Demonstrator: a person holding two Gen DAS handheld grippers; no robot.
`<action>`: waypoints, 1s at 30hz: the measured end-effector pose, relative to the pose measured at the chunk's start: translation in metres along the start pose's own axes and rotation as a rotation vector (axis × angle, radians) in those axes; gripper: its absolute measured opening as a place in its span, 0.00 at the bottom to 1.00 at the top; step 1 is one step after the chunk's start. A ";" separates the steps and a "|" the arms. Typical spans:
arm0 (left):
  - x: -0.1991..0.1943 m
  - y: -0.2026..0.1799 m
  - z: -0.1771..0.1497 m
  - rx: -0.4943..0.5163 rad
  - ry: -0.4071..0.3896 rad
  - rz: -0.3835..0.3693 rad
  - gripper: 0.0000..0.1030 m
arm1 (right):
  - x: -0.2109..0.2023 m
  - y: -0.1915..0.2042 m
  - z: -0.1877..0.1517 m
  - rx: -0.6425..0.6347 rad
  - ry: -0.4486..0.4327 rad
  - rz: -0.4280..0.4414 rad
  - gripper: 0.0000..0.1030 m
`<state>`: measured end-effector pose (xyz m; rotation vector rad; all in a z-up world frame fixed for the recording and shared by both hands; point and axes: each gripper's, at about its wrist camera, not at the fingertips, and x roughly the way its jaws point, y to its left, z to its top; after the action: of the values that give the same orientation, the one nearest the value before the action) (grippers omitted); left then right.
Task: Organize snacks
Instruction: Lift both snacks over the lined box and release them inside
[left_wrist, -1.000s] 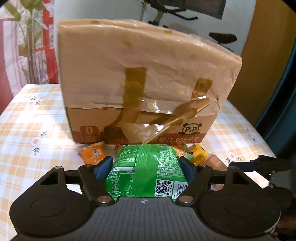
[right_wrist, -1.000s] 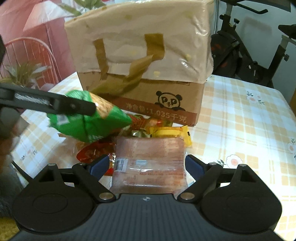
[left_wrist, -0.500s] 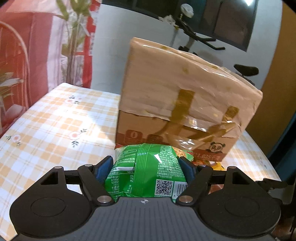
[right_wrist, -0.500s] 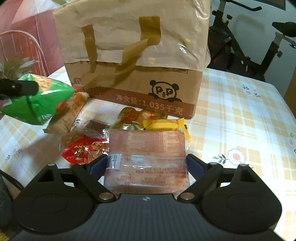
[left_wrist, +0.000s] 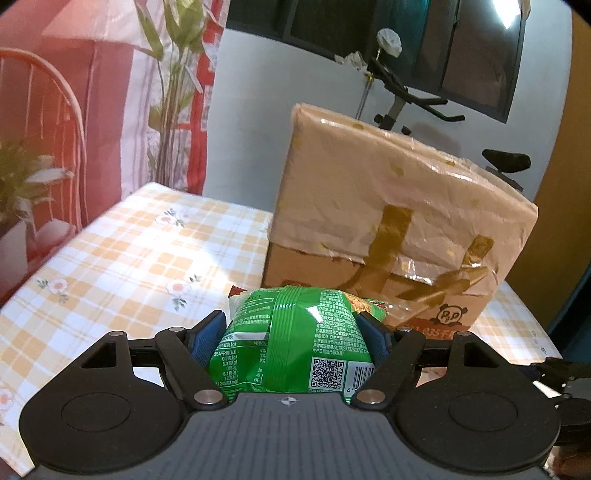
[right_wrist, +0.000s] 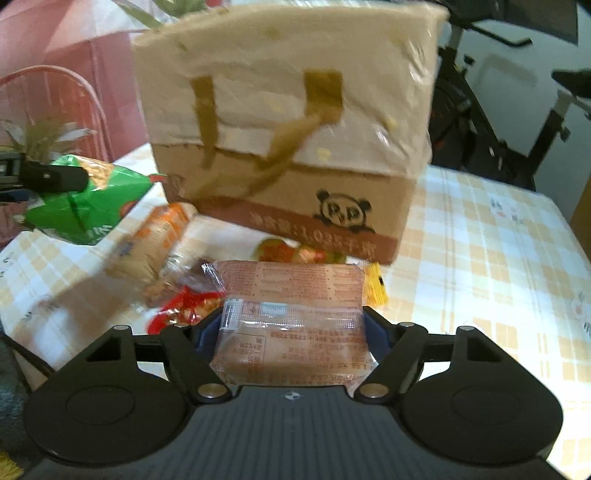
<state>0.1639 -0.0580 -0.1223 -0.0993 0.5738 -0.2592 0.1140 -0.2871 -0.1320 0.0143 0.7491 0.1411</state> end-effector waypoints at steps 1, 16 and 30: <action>-0.003 0.001 0.002 0.006 -0.013 0.004 0.77 | -0.004 0.002 0.002 -0.012 -0.011 0.007 0.74; -0.059 -0.001 0.081 0.104 -0.338 0.045 0.77 | -0.077 0.013 0.081 -0.104 -0.352 0.070 0.74; 0.025 -0.069 0.174 0.208 -0.327 -0.107 0.77 | -0.040 -0.009 0.186 -0.187 -0.460 -0.020 0.74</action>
<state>0.2652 -0.1278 0.0214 0.0300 0.2147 -0.3961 0.2125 -0.2941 0.0314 -0.1345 0.2744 0.1809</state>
